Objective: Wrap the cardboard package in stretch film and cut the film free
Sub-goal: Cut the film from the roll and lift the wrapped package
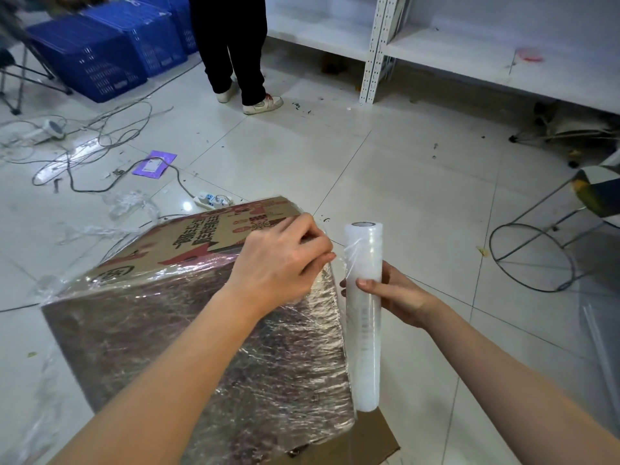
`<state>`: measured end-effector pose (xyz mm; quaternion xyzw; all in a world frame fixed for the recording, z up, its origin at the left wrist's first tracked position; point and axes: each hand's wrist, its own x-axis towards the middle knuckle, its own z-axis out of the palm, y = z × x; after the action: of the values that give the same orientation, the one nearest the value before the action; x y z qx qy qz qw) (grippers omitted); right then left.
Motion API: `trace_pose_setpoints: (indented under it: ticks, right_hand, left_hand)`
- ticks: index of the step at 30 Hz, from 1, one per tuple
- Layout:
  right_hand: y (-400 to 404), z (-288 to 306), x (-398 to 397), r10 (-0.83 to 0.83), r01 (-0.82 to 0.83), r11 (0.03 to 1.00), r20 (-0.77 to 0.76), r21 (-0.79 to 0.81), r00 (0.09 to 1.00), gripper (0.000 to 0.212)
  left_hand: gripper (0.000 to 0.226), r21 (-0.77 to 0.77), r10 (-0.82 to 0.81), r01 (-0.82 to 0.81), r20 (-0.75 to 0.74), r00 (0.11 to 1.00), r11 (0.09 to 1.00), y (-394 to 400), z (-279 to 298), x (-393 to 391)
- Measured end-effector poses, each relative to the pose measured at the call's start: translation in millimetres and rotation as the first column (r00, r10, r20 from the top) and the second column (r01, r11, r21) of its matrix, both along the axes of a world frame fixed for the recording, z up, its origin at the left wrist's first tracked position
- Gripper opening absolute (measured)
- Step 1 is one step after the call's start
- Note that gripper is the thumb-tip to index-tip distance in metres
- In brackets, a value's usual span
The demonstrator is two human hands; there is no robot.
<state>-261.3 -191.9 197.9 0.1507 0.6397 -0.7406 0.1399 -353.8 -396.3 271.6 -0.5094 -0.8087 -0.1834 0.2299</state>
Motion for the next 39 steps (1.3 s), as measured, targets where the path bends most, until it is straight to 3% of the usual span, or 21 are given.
trace_pose_setpoints:
  ticks: [2, 4, 6, 9, 12, 14, 20, 23, 27, 34, 39]
  right_hand:
    - [-4, -1, -1, -0.043, 0.046, 0.998, -0.055, 0.052, 0.998, 0.071]
    - [-6, -3, -4, -0.117, 0.121, 0.991, -0.076, 0.056, 0.990, 0.071]
    - [-7, -3, -7, -0.183, 0.186, 0.982, -0.074, 0.040, 0.980, 0.071]
    - [-6, -3, -9, -0.216, 0.219, 0.975, -0.084, 0.030, 0.973, 0.081]
    - [-9, -4, -8, -0.273, 0.276, 0.961, -0.107, 0.014, 0.956, 0.090]
    - [-14, -5, -7, -0.360, 0.359, 0.933, -0.105, -0.025, 0.927, 0.084]
    - [-21, -5, -4, -0.471, 0.462, 0.881, -0.085, -0.102, 0.878, 0.060]
    - [-17, -6, -1, -0.505, 0.498, 0.862, -0.079, -0.096, 0.859, 0.064]
    - [-13, -7, 2, -0.534, 0.529, 0.845, -0.098, -0.079, 0.840, 0.089]
    - [-12, -9, 11, -0.611, 0.606, 0.791, -0.097, -0.083, 0.786, 0.074]
    - [-7, -12, 15, -0.679, 0.677, 0.734, -0.066, -0.045, 0.731, 0.071]
  left_hand:
    - [0.029, -0.020, 0.026, -0.026, 0.026, 0.999, 0.999, -1, 5, -2]
    - [0.065, -0.043, 0.118, -0.115, 0.075, 0.990, 0.992, 3, 13, -3]
    - [0.077, -0.084, 0.185, -0.184, 0.003, 0.983, 0.979, 8, 12, -5]
    - [0.060, -0.180, 0.247, -0.271, -0.144, 0.958, 0.946, 11, 8, -10]
    - [0.052, -0.256, 0.276, -0.296, -0.112, 0.955, 0.920, 14, 9, -12]
    - [0.052, -0.300, 0.277, -0.282, -0.059, 0.959, 0.911, 14, 6, -18]
    - [0.052, -0.246, 0.254, -0.254, -0.034, 0.967, 0.935, 11, 9, -23]
    - [0.037, -0.273, 0.267, -0.259, -0.006, 0.964, 0.927, 14, 12, -23]
    - [0.041, -0.238, 0.296, -0.287, 0.005, 0.955, 0.928, 16, 11, -26]
    - [0.022, -0.240, 0.244, -0.237, -0.002, 0.970, 0.941, 14, 12, -22]
    - [0.032, -0.267, 0.268, -0.266, -0.028, 0.963, 0.926, 13, 14, -17]
